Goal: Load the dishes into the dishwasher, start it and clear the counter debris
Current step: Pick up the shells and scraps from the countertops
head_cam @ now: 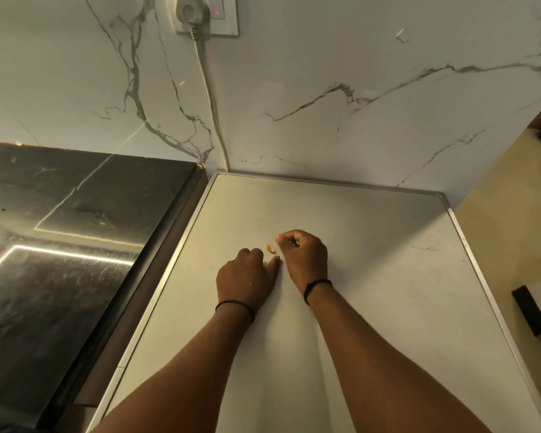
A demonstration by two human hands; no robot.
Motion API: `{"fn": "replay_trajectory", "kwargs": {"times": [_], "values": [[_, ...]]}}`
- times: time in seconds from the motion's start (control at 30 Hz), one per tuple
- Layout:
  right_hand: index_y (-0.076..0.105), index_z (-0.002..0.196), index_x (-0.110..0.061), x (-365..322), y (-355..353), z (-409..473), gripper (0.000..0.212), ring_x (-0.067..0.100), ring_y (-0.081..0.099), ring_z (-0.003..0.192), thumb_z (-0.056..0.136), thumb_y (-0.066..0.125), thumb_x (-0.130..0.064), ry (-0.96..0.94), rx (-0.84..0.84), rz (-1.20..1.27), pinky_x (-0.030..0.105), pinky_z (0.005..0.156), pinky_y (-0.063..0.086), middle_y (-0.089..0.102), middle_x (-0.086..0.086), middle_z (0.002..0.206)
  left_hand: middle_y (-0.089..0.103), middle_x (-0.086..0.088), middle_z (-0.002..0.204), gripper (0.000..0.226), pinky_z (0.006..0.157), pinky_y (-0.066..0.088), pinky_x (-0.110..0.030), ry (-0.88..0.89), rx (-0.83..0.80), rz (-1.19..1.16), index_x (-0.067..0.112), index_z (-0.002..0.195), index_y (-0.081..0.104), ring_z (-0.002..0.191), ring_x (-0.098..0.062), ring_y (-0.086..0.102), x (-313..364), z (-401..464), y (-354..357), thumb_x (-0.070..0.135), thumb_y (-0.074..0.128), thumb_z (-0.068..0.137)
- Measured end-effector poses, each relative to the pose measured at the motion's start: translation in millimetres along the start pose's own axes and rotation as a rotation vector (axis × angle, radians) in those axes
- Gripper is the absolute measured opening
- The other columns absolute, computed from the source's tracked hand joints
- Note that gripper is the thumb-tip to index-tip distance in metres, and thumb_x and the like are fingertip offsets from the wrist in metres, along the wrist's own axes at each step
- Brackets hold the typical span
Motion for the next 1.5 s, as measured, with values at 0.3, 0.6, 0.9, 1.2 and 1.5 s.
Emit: {"fn": "replay_trajectory", "kwargs": {"times": [0.3,0.6,0.9,1.2,1.5], "values": [[0.07,0.088,-0.028,-2.3,25.5,12.0,0.012,0.01,0.062,0.086,0.08,0.072,-0.036,-0.122,-0.205,-0.309,0.019,0.071,0.043,0.066,-0.007,0.095,0.06,-0.005,0.095,0.03,0.059,0.038,-0.031,-0.153,0.037,-0.06,0.014,0.094,0.055,0.077,-0.029,0.061,-11.9,2.9,-3.2,0.033,0.033,0.1],[0.046,0.094,-0.009,-4.9,-2.3,-38.1,0.012,0.021,0.052,0.072,0.095,0.052,-0.019,-0.285,0.106,-0.163,0.023,0.062,0.032,0.048,-0.006,0.083,0.057,-0.008,0.089,0.021,0.057,0.04,-0.032,-0.117,0.084,-0.082,0.013,0.097,0.051,0.069,-0.031,0.056,-15.0,3.8,-7.6,0.03,0.038,0.098],[0.048,0.096,-0.013,11.1,-17.7,-83.2,0.006,0.005,0.043,0.066,0.098,0.042,-0.013,-0.279,0.113,-0.161,0.002,0.061,0.032,0.048,-0.009,0.084,0.059,-0.008,0.089,0.029,0.061,0.045,-0.032,-0.101,0.051,-0.098,0.011,0.093,0.053,0.074,-0.03,0.059,-13.6,-1.2,-2.5,0.036,0.039,0.099],[0.05,0.088,-0.013,3.2,-19.5,-78.9,0.024,0.013,0.05,0.065,0.1,0.038,-0.031,-0.361,0.155,-0.329,0.016,0.061,0.031,0.054,-0.005,0.078,0.051,0.0,0.066,0.032,0.061,0.049,-0.028,-0.004,-0.03,-0.073,0.015,0.071,0.055,0.063,-0.023,0.056,-1.3,-5.9,-3.8,0.034,0.043,0.093],[0.048,0.089,-0.013,3.4,-18.6,-73.6,0.034,0.015,0.041,0.065,0.1,0.036,-0.042,-0.317,0.096,-0.387,0.022,0.061,0.029,0.055,0.001,0.078,0.051,-0.003,0.059,0.035,0.053,0.034,-0.025,-0.081,-0.123,-0.146,0.013,0.059,0.05,0.059,-0.024,0.051,-4.8,3.7,-8.4,0.033,0.048,0.087]]}}
Point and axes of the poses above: each hand's wrist, its own z-axis towards the middle knuckle, its own y-axis out of the palm, x = y × z, the point moved 7 cm from there along z, towards the middle knuckle
